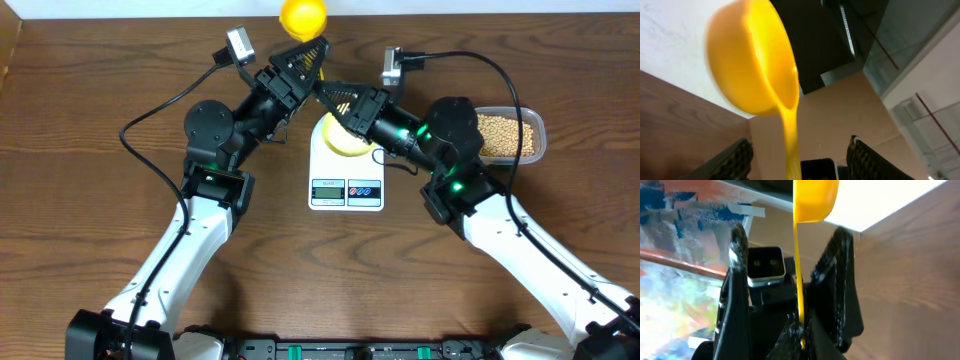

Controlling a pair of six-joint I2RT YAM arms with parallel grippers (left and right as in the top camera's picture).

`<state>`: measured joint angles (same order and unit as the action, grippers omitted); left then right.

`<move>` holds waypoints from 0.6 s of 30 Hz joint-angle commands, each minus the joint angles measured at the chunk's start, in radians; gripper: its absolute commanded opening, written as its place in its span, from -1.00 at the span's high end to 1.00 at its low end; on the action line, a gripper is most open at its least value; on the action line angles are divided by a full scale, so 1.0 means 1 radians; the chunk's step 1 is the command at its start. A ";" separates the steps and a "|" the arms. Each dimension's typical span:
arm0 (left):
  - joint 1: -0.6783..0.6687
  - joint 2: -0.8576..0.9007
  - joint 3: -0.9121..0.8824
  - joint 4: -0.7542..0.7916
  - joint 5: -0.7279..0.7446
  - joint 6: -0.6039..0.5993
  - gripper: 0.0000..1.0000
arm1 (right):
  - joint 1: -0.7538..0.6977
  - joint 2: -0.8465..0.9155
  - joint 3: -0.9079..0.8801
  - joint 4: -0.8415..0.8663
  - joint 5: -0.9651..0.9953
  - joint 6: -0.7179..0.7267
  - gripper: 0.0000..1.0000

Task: Scoop item into bowl and weigh 50g on scale
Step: 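Grasp the scoop handle with the right gripper below the left gripper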

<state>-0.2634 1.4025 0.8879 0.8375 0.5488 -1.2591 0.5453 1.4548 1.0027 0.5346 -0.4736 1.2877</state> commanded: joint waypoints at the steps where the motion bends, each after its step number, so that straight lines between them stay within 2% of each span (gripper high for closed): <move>1: 0.021 -0.014 0.000 -0.019 0.011 0.040 -0.28 | -0.026 -0.002 0.006 -0.005 -0.013 -0.127 0.97; 6: 0.081 -0.014 0.000 -0.121 -0.010 0.050 -0.28 | -0.050 -0.002 0.006 -0.050 -0.023 -0.295 0.97; 14: 0.112 -0.014 0.000 -0.143 -0.008 0.051 -0.28 | -0.053 -0.002 0.006 -0.141 -0.060 -0.562 0.97; 18: 0.112 -0.013 0.000 -0.209 -0.013 0.122 -0.26 | -0.053 -0.002 0.006 -0.212 -0.060 -0.666 0.97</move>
<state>-0.1535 1.4025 0.8879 0.6529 0.5430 -1.2087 0.4938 1.4548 1.0031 0.3454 -0.5159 0.7734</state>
